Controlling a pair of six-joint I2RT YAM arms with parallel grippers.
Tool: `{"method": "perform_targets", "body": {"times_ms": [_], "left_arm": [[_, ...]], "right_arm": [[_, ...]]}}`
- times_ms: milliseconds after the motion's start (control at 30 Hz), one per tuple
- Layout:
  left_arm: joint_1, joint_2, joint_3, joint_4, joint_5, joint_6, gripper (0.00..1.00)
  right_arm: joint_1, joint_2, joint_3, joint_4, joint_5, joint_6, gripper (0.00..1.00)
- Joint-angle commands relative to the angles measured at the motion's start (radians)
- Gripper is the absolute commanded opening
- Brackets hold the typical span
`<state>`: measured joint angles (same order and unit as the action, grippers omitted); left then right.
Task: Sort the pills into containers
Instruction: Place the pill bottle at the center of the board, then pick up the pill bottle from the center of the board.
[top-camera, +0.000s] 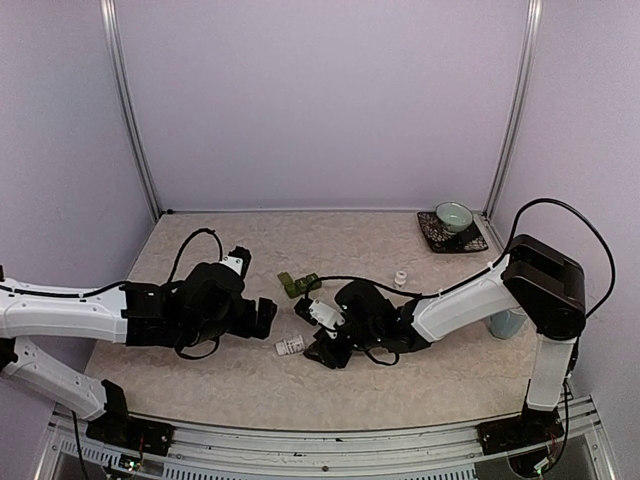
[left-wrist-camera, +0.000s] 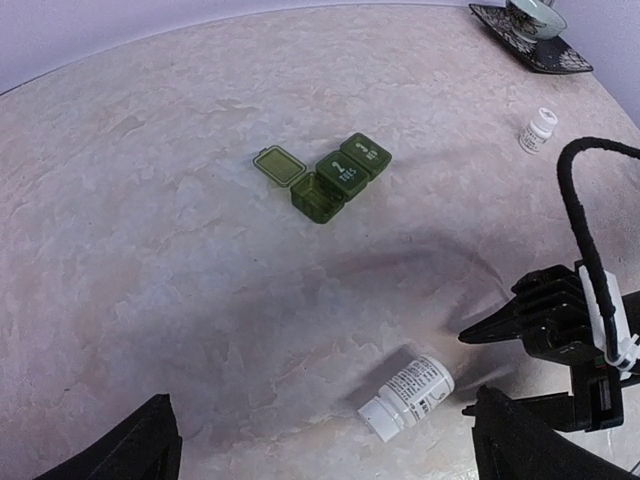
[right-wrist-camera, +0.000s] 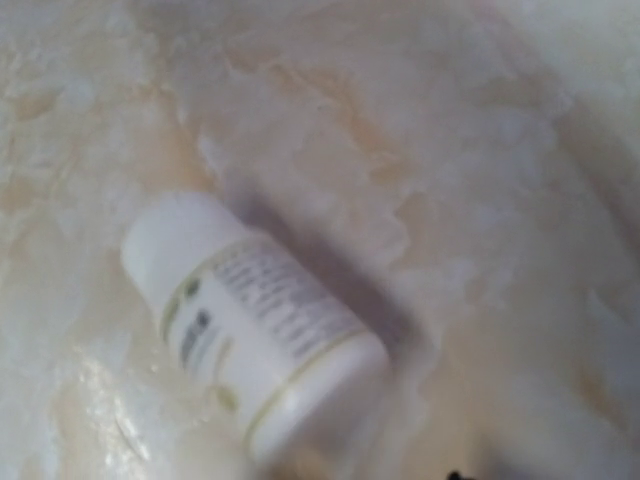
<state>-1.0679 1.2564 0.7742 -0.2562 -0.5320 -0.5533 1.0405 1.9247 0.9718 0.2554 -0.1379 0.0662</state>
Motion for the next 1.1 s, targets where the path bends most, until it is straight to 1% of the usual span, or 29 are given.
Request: {"method": "perform_targets", "body": {"times_ms": [0,67,200,267,333,433,567,633,667,767,900,1067], "left_arm": [[0.006,0.015,0.0,0.017,0.011,-0.004,0.99],[0.006,0.047,0.01,0.022,0.022,0.002,0.99],[0.02,0.113,0.023,0.024,0.081,0.004,0.99],[0.025,0.125,0.011,0.034,0.097,-0.012,0.99],[0.032,0.1,-0.029,0.077,0.099,-0.039,0.99],[0.069,0.035,-0.125,0.199,0.163,-0.079,0.99],[0.101,-0.024,-0.233,0.309,0.213,-0.113,0.99],[0.107,-0.039,-0.251,0.317,0.215,-0.118,0.99],[0.108,-0.044,-0.258,0.316,0.215,-0.119,0.99],[0.109,-0.061,-0.273,0.311,0.214,-0.126,0.99],[0.11,-0.088,-0.294,0.314,0.212,-0.132,0.99],[0.112,-0.12,-0.303,0.302,0.201,-0.141,0.99]], "right_arm": [[0.01,-0.037,-0.009,-0.018,0.013,-0.016,0.55],[0.011,-0.065,-0.027,-0.012,0.019,-0.026,0.56],[0.01,-0.106,-0.032,-0.074,0.002,-0.066,0.6],[0.01,-0.14,-0.047,-0.086,-0.046,-0.116,0.68],[0.01,-0.157,-0.03,-0.115,-0.067,-0.188,0.76],[0.004,-0.155,0.001,-0.146,-0.114,-0.302,0.8],[-0.036,-0.125,0.024,-0.121,-0.293,-0.442,0.8],[-0.063,-0.115,0.018,-0.088,-0.403,-0.499,0.78],[-0.071,-0.111,0.014,-0.068,-0.424,-0.517,0.78],[-0.096,-0.085,0.02,-0.027,-0.452,-0.556,0.79],[-0.129,-0.006,0.093,-0.057,-0.51,-0.596,0.79],[-0.143,0.098,0.195,-0.091,-0.507,-0.598,0.78]]}}
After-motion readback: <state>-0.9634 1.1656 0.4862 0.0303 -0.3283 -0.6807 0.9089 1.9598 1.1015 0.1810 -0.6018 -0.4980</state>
